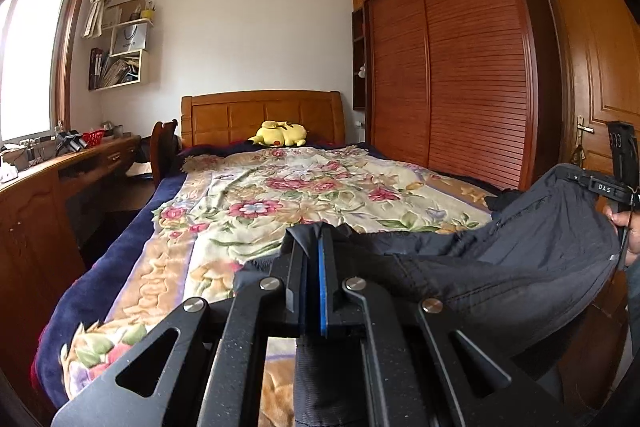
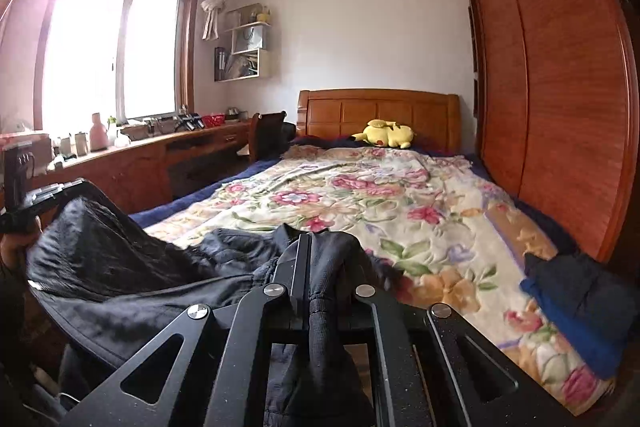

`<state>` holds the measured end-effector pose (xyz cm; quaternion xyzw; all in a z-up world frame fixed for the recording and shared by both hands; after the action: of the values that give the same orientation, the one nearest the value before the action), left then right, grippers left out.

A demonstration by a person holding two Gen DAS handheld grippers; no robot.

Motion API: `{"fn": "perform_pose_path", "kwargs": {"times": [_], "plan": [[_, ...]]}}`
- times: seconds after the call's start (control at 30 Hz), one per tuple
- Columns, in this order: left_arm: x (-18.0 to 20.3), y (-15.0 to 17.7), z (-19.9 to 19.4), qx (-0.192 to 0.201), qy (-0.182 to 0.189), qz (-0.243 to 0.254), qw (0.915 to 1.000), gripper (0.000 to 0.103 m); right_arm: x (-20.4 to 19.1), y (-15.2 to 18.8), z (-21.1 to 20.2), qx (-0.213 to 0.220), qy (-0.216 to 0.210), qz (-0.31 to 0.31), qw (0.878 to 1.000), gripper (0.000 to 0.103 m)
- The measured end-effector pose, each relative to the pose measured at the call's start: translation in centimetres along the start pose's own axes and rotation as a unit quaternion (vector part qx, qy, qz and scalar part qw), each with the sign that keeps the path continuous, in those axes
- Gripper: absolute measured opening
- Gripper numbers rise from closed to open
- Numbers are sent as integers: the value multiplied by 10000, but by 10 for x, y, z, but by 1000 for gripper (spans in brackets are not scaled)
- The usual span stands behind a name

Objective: Fold large clothes

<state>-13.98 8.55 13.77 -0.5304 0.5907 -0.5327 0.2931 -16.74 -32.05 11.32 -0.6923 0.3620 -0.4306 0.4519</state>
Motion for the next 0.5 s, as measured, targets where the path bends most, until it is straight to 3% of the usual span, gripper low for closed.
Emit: {"fn": "perform_pose_path", "kwargs": {"times": [0.23,0.5], "plan": [[-22,14,65,-283,-122,-134,9994,4,7,18,65,-518,34,-179,9985,6],[-63,26,170,-725,-307,-552,9954,4,38,41,185,-1144,43,-95,9934,6]]}}
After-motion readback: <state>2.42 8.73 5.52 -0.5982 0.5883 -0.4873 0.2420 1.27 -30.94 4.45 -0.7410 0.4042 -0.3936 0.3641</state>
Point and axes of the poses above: each gripper's, at about its wrist camera, not at the fingertips, and z roughly the way its jaws point, x to its right, y to its underside, the point moved 8 cm from there along z, roughly the way its jaws point, and after that the axes turned 13 degrees about -z, right-handed, at the moved point
